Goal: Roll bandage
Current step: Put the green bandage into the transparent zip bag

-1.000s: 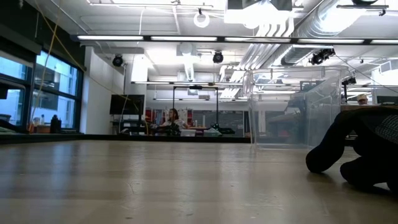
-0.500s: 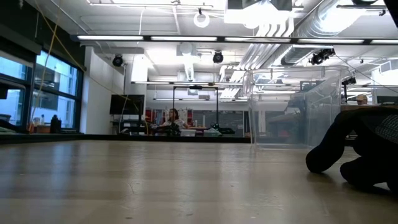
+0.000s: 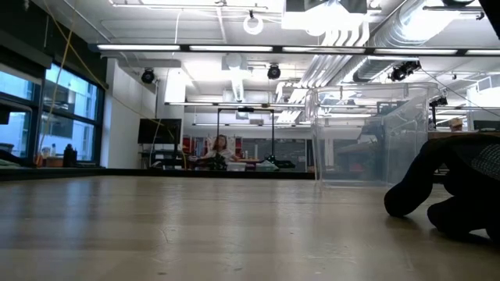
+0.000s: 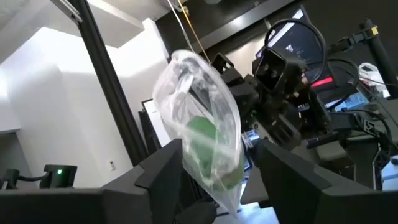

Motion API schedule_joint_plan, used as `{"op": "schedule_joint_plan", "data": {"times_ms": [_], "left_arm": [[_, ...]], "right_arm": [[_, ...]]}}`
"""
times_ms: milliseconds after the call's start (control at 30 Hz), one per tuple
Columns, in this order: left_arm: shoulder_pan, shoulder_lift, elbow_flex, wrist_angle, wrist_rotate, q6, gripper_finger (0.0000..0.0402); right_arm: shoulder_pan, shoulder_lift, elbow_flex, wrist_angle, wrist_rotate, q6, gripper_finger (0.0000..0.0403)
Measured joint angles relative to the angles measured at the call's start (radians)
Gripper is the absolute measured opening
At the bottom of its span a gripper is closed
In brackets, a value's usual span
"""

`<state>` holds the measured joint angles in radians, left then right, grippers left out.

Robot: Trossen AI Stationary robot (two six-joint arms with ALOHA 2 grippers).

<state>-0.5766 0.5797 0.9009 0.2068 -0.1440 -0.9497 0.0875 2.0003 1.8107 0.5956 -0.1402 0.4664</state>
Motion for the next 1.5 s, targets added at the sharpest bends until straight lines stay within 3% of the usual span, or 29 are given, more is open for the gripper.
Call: {"op": "schedule_joint_plan", "data": {"times_ms": [300, 567, 967, 1500], "left_arm": [[0.000, 0.000, 0.000, -0.029, -0.036, 0.019, 0.0000], [0.000, -0.003, 0.000, -0.029, -0.094, 0.073, 0.0000], [0.000, -0.017, 0.000, 0.015, -0.101, 0.115, 0.0000], [0.000, -0.007, 0.000, 0.033, -0.048, 0.018, 0.0000]], "right_arm": [[0.008, 0.000, 0.000, 0.007, 0.000, 0.004, 0.0141], [0.011, 0.000, 0.000, 0.006, -0.034, 0.004, 0.0140], [0.009, -0.001, 0.000, 0.000, -0.048, 0.001, 0.0140], [-0.005, -0.002, 0.000, 0.013, -0.041, -0.025, 0.0140]]}}
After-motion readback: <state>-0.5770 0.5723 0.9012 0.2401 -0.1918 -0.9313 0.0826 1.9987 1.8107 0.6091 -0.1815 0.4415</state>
